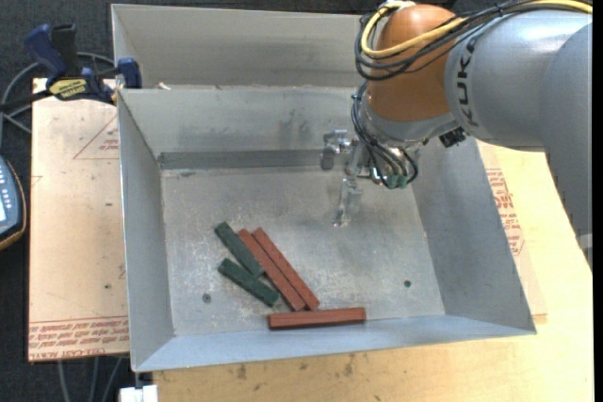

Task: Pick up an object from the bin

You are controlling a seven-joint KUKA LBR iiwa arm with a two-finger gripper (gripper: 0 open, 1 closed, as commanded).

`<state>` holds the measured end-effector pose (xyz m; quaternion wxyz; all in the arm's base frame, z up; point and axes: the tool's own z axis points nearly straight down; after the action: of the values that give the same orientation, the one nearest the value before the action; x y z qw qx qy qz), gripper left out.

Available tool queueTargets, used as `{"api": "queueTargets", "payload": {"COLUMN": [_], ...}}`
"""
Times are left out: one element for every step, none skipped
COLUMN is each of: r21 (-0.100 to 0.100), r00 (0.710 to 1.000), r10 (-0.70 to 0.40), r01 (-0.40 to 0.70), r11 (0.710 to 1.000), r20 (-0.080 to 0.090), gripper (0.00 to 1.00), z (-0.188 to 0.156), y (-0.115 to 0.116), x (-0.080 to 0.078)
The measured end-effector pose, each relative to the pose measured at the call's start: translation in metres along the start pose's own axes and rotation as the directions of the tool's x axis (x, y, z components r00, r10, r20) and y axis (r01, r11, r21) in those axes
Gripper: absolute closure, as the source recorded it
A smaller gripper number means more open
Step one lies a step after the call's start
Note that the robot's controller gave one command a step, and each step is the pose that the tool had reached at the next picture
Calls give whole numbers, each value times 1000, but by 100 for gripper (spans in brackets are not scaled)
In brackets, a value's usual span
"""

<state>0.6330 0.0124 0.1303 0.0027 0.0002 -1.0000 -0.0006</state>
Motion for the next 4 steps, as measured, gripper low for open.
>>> {"api": "queueTargets", "payload": {"r21": [0, -1, -3, -5], "r00": [991, 969, 941, 782], "r10": [135, 247, 339, 623], "r01": [-135, -247, -339, -623], "r11": [991, 969, 941, 782], "r20": [10, 12, 7, 7], "gripper": [0, 0, 0, 0], "z": [61, 29, 30, 60], "y": [-73, -110, -97, -99], "x": [-13, -25, -21, -20]}}
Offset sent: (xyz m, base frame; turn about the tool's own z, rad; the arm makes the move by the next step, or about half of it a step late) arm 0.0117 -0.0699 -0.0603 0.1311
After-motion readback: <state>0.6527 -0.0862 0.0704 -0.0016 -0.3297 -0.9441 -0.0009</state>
